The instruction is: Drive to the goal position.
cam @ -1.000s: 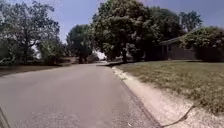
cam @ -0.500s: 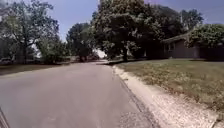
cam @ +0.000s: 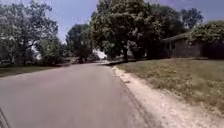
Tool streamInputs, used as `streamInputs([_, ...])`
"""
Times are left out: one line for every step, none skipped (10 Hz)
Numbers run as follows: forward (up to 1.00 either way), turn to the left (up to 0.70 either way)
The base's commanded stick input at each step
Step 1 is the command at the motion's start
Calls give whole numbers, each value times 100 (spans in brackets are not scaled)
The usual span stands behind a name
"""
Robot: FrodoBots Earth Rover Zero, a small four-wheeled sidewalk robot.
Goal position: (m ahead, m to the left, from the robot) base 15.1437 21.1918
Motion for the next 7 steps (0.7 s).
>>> streamInputs([70, 0])
streamInputs([70, 0])
streamInputs([70, 0])
streamInputs([70, 0])
streamInputs([70, 0])
streamInputs([70, 0])
streamInputs([70, 0])
